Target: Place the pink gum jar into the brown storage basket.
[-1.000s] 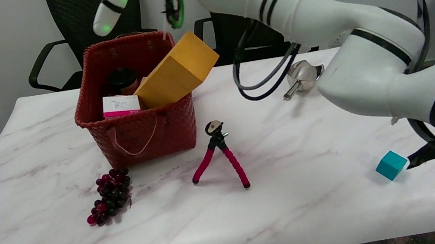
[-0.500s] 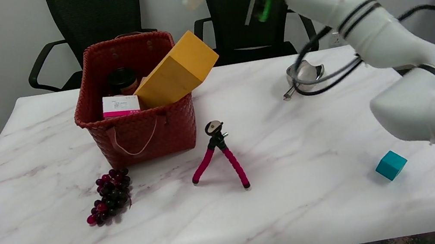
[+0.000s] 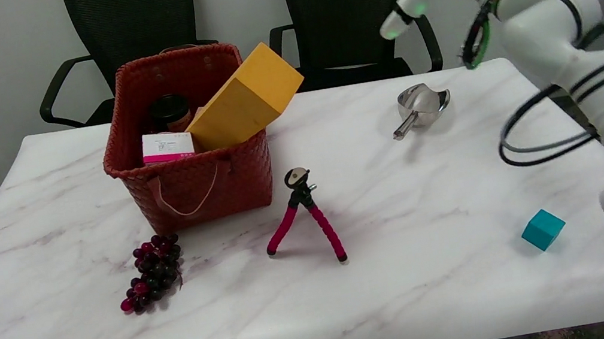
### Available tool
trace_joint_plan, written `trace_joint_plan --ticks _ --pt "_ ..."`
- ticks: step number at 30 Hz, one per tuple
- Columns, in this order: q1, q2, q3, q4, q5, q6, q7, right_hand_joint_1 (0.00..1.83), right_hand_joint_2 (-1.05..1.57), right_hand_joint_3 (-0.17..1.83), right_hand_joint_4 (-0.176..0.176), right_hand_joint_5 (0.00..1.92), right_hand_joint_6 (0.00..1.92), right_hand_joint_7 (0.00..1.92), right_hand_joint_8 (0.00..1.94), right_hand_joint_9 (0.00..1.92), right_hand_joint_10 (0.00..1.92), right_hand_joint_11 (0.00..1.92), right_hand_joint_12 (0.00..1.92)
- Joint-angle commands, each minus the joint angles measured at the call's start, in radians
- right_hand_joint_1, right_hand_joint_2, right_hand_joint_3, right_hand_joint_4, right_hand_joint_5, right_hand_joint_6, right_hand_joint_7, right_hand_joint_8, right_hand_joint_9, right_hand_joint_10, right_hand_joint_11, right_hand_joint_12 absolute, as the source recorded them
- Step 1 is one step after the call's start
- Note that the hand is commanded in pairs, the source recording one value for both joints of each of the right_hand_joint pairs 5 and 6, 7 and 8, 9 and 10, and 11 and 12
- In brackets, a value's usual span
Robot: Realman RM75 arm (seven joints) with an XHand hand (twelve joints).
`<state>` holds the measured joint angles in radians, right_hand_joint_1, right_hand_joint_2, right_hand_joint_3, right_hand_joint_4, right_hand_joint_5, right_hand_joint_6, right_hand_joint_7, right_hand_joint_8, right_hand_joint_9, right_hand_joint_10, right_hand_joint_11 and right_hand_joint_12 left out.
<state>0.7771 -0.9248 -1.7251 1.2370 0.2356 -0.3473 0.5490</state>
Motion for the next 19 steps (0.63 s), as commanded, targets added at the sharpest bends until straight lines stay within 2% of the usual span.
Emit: trace_joint_plan --ticks 1,13,19 --pt "-0.442 0.147 0.293 0.145 -0.105 0.073 0.063 1.12 0.0 0.44 0.0 0.05 0.05 0.0 0.0 0.04 0.04 0.0 0.0" --pt "-0.664 0.118 0.439 0.113 -0.105 0.158 0.128 1.12 -0.01 0.46 0.0 0.05 0.05 0.0 0.0 0.06 0.06 0.01 0.01" --pt "-0.736 0.087 0.528 0.16 -0.105 0.153 0.124 1.12 0.04 0.43 0.0 0.06 0.06 0.0 0.0 0.08 0.08 0.02 0.02"
